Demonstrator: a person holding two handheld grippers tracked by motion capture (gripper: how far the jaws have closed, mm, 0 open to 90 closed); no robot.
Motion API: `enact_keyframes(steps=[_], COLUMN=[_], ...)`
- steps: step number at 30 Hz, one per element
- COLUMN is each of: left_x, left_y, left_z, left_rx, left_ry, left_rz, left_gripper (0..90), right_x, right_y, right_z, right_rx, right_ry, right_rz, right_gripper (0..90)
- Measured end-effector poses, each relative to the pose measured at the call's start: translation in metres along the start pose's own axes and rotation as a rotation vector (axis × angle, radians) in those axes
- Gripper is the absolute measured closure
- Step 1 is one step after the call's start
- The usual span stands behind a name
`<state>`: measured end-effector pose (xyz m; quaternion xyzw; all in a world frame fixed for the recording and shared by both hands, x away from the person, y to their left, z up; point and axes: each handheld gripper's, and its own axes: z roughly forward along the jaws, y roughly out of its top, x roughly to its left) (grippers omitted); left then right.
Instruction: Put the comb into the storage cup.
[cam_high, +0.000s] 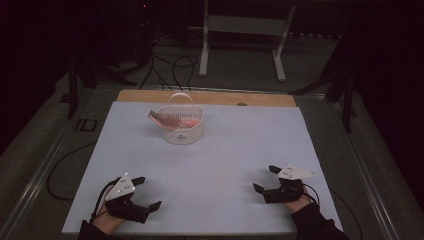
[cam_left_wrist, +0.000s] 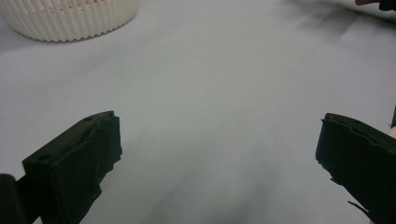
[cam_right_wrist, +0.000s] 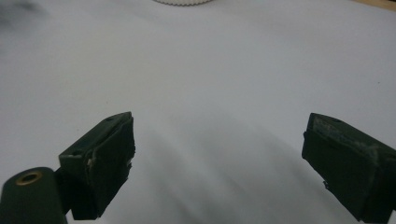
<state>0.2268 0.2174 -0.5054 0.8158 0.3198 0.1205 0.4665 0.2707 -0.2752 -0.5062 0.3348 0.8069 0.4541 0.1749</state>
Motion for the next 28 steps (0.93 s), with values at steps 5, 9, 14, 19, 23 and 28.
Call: enact_keyframes(steps=[5, 9, 14, 19, 23, 28], left_x=[-0.0009, -0.0016, -0.0020, -0.0015, -0.0017, -0.0017], left_y=[0.0002, 0.0005, 0.0003, -0.0003, -0.0004, -0.0003], left_z=[-0.0002, -0.0004, -0.0003, -0.0009, -0.0012, -0.0010], left_rx=[0.001, -0.002, -0.001, 0.000, 0.000, 0.000], left_ry=[0.000, 0.002, 0.004, 0.007, 0.007, 0.007], left_rz=[0.004, 0.006, 0.008, 0.005, 0.007, 0.008], left_gripper=[0.1, 0.1, 0.1, 0.1, 0.1, 0.1], right_x=[0.0002, 0.0000, 0.0017, 0.0014, 0.0012, 0.0022], right_y=[0.0009, 0.0015, 0.0029, 0.0023, 0.0028, 0.0023], right_z=[0.0008, 0.0037, 0.0065, 0.0080, 0.0078, 0.0086], right_rx=[-0.003, 0.002, 0.010, 0.022, 0.022, 0.030], right_ry=[0.001, 0.008, 0.010, 0.013, 0.014, 0.016], right_rz=[0.005, 0.009, 0.001, -0.003, -0.006, -0.006], right_gripper=[9.2, 9.2, 9.2, 9.2, 9.2, 9.2])
